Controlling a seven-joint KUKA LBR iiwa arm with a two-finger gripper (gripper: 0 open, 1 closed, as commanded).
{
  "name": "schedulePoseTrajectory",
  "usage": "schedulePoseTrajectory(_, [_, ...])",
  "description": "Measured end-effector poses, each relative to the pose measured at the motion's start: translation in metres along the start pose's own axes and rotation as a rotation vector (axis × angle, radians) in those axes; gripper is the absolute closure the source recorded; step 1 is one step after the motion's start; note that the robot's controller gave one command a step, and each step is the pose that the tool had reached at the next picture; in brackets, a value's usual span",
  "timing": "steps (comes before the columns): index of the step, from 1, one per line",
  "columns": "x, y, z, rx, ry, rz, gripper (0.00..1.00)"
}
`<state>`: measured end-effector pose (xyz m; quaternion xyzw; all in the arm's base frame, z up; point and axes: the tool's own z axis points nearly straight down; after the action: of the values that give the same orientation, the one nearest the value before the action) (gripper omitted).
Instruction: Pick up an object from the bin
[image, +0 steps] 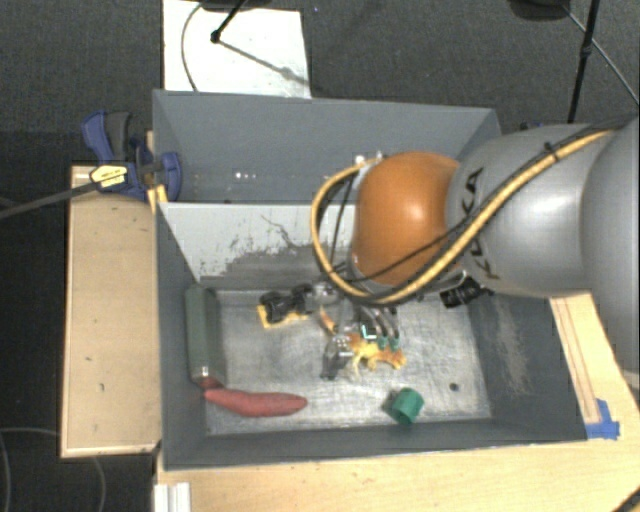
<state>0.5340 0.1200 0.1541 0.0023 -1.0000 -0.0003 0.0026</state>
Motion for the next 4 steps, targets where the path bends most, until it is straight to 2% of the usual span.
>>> schedulePoseTrajectory(1, [-0.002,0.0,-0.004,-0.001,-0.008,0.003,0.0])
schedulePoseTrajectory(2, [-0.018,0.022,0.037,-0.002,-0.013,0.075,0.0])
schedulePoseTrajectory(3, [-0.055,0.02,0.063,-0.022,-0.059,0.287,1.0])
schedulePoseTrajectory(4, [-0.055,0.02,0.063,-0.023,-0.059,0.288,1.0])
